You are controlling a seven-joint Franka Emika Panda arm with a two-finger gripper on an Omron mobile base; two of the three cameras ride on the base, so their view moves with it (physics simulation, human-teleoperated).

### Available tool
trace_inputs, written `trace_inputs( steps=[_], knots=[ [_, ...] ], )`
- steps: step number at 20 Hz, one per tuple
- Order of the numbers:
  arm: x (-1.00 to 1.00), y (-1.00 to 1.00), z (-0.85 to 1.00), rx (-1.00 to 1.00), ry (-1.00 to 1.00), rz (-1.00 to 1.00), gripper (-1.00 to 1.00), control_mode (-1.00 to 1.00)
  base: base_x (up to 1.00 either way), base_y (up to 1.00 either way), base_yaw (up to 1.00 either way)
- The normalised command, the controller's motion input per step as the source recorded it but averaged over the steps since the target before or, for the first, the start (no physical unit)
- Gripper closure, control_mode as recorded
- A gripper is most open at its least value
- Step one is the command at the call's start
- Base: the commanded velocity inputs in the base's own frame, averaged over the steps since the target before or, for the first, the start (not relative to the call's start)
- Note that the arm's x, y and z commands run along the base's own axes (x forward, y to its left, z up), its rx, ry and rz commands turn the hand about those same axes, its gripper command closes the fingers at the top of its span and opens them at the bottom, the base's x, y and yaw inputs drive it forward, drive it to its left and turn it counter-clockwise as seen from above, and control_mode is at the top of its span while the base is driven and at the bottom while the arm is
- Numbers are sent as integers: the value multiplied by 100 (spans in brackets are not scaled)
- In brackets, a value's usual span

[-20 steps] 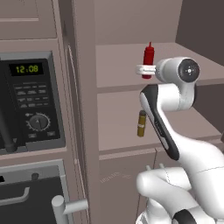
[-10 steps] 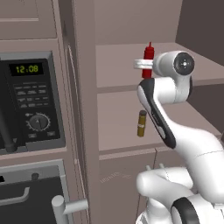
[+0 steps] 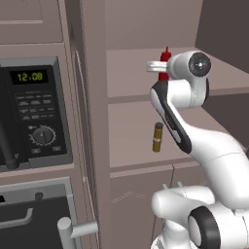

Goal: Collect the turmeric, ketchup, and shaker from the cabinet and place them next to the stove.

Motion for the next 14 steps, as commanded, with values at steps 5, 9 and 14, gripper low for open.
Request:
trace_inputs(
  steps=[5,9,14],
  knots=[
    [20,0,0,0,0,0,-100,-100,0,0,0],
    [14,0,0,0,0,0,100,-100,0,0,0],
    [1,0,0,0,0,0,100,-100,0,0,0]
  ],
)
